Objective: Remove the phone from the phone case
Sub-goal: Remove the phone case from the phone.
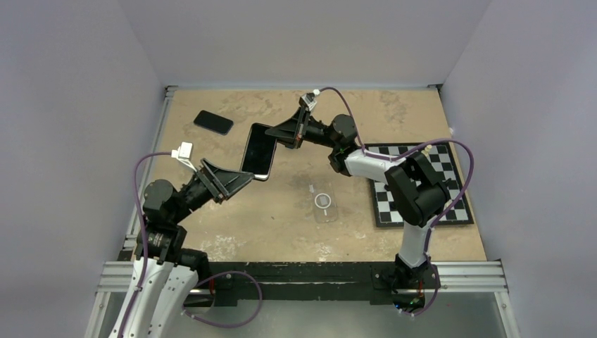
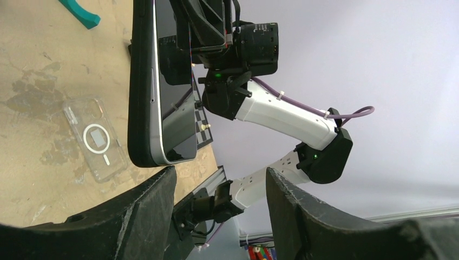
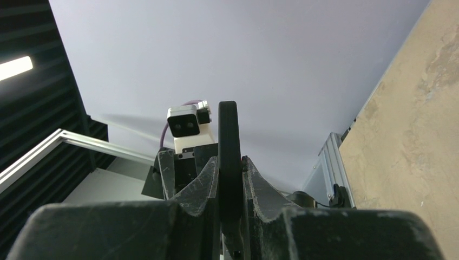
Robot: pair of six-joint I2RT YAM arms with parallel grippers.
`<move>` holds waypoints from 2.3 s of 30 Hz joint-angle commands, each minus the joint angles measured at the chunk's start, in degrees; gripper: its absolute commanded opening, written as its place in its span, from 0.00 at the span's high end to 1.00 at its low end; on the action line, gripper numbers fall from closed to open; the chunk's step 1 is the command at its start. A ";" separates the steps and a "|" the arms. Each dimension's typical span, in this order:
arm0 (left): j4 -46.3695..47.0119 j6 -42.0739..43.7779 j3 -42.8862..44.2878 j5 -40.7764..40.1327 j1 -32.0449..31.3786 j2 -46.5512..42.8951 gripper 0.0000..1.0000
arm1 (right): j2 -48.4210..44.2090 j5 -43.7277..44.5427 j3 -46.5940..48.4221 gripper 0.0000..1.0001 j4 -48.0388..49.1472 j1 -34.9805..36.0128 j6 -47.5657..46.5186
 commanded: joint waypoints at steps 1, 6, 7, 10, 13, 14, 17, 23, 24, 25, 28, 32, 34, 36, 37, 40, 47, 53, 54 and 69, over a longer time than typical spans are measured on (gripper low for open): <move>2.63 -1.56 -0.19 -1.34 0.22 -0.27 0.35 | -3.81 2.23 1.22 1.00 5.11 0.29 2.39; 2.42 -1.83 -0.32 -3.57 0.22 0.53 0.34 | -4.74 2.11 0.94 1.00 6.43 0.35 3.70; 2.28 -1.81 -0.46 -4.02 0.22 0.62 0.35 | -4.92 2.07 0.85 1.00 6.93 0.32 4.21; 2.23 -2.16 -1.10 -5.50 0.22 1.08 0.34 | -5.31 1.79 0.71 1.00 8.39 0.68 5.54; 2.63 -3.43 -2.13 -7.48 0.22 1.00 0.34 | -5.62 1.36 0.39 1.00 9.86 1.13 6.55; 3.36 -4.18 -2.57 -8.06 0.22 0.94 0.34 | -5.72 1.20 0.15 1.00 10.09 1.22 6.58; 5.55 -5.50 -3.44 -9.01 0.22 0.80 0.34 | -5.86 1.06 -0.54 1.00 10.20 1.57 6.44; 11.58 -10.07 -6.17 -10.51 0.22 0.09 0.39 | -5.41 -0.02 -0.78 1.00 8.37 2.80 3.56; 13.62 -11.50 -7.14 -10.67 0.22 0.06 0.42 | -5.18 -0.35 -0.73 1.00 8.30 3.15 3.37; 15.30 -12.69 -7.82 -10.72 0.22 0.18 0.47 | -4.87 -0.44 -0.86 1.00 8.60 3.46 3.22; 18.80 -14.69 -8.89 -10.36 0.22 1.03 0.59 | -5.06 -1.13 -1.17 1.00 7.48 4.50 0.93; 19.72 -15.53 -8.92 -10.38 0.22 1.02 0.62 | -7.42 -1.04 -1.68 1.00 -1.27 5.36 -6.98; 18.31 -14.88 -8.77 -11.40 0.22 -0.31 0.64 | -8.41 -1.11 -1.60 1.00 -3.92 5.78 -9.31; 16.72 -13.88 -8.68 -12.68 0.22 -0.86 0.65 | -9.05 -1.08 -1.60 1.00 -5.30 6.08 -10.50; 15.96 -13.26 -8.55 -13.14 0.22 -1.21 0.65 | -9.17 -1.39 -1.47 1.00 -5.29 6.15 -10.54; 15.72 -11.45 -8.00 -12.84 0.22 -0.55 0.70 | -8.84 -4.19 0.11 1.00 -5.91 6.36 -11.10; 18.38 -6.22 -5.35 -3.39 0.22 5.23 0.80 | -8.70 -14.14 4.48 1.00 -16.17 6.00 -19.55; 17.50 -1.40 -2.55 8.69 0.22 10.88 0.75 | -10.49 -19.67 11.54 1.00 -35.88 5.87 -36.15; 17.50 -1.09 -2.20 9.89 0.22 11.71 0.73 | -10.47 -20.09 12.32 1.00 -38.22 5.89 -38.41; 15.30 1.29 0.11 9.02 0.22 9.97 1.00 | -10.41 -20.89 13.97 0.73 -39.76 5.74 -38.62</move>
